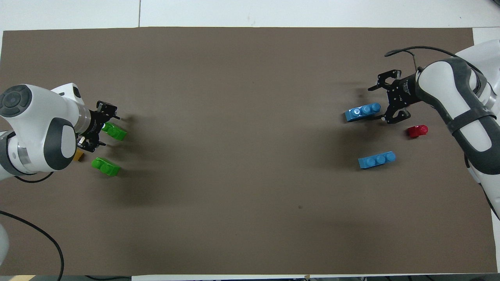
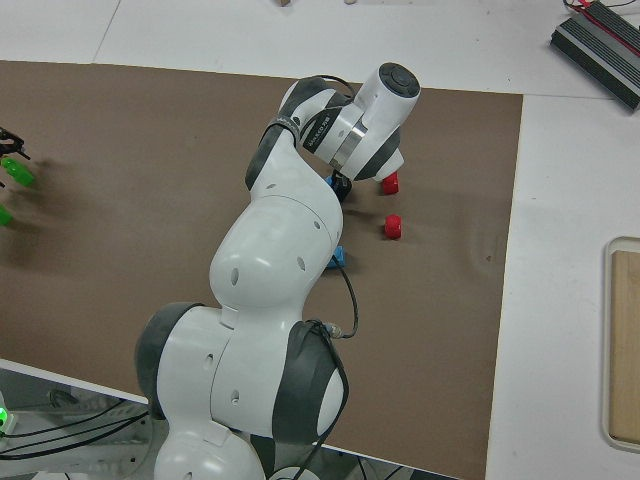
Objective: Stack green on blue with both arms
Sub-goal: 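Reach the left gripper to the green brick while the right gripper reaches the blue brick, then close the left gripper on the green brick while the right gripper grasps the blue brick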
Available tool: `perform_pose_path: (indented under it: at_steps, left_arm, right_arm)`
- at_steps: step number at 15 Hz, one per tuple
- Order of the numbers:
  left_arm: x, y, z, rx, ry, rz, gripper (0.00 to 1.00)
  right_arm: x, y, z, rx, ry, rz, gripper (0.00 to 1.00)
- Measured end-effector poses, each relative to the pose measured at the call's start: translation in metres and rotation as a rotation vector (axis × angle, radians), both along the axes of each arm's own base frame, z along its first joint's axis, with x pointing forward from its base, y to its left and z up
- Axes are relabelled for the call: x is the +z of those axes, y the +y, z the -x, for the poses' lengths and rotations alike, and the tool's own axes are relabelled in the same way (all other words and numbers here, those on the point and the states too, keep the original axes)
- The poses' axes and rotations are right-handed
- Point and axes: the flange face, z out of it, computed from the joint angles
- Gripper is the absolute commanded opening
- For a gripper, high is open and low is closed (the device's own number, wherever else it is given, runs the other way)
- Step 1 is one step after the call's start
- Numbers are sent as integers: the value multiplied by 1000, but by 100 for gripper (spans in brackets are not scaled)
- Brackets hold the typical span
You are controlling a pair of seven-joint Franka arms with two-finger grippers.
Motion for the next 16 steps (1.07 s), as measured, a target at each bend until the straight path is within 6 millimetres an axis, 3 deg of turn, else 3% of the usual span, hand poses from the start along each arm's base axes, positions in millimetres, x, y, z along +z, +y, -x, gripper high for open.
perform_pose_path:
  at_steps: [4, 14, 15, 16]
  left_arm:
    - [-1, 7, -1, 13, -10, -1, 100]
    - [-10, 9, 1, 20, -27, -1, 99]
    - [-10, 9, 1, 20, -28, -1, 88]
    - [-10, 9, 0, 20, -30, -1, 72]
  right_arm:
    - [-10, 8, 3, -11, -15, -24, 100]
    - [-24, -3, 11, 47, -48, -22, 100]
    - [-27, -3, 13, 51, -50, -21, 98]
    - [-28, -4, 14, 53, -50, -21, 90]
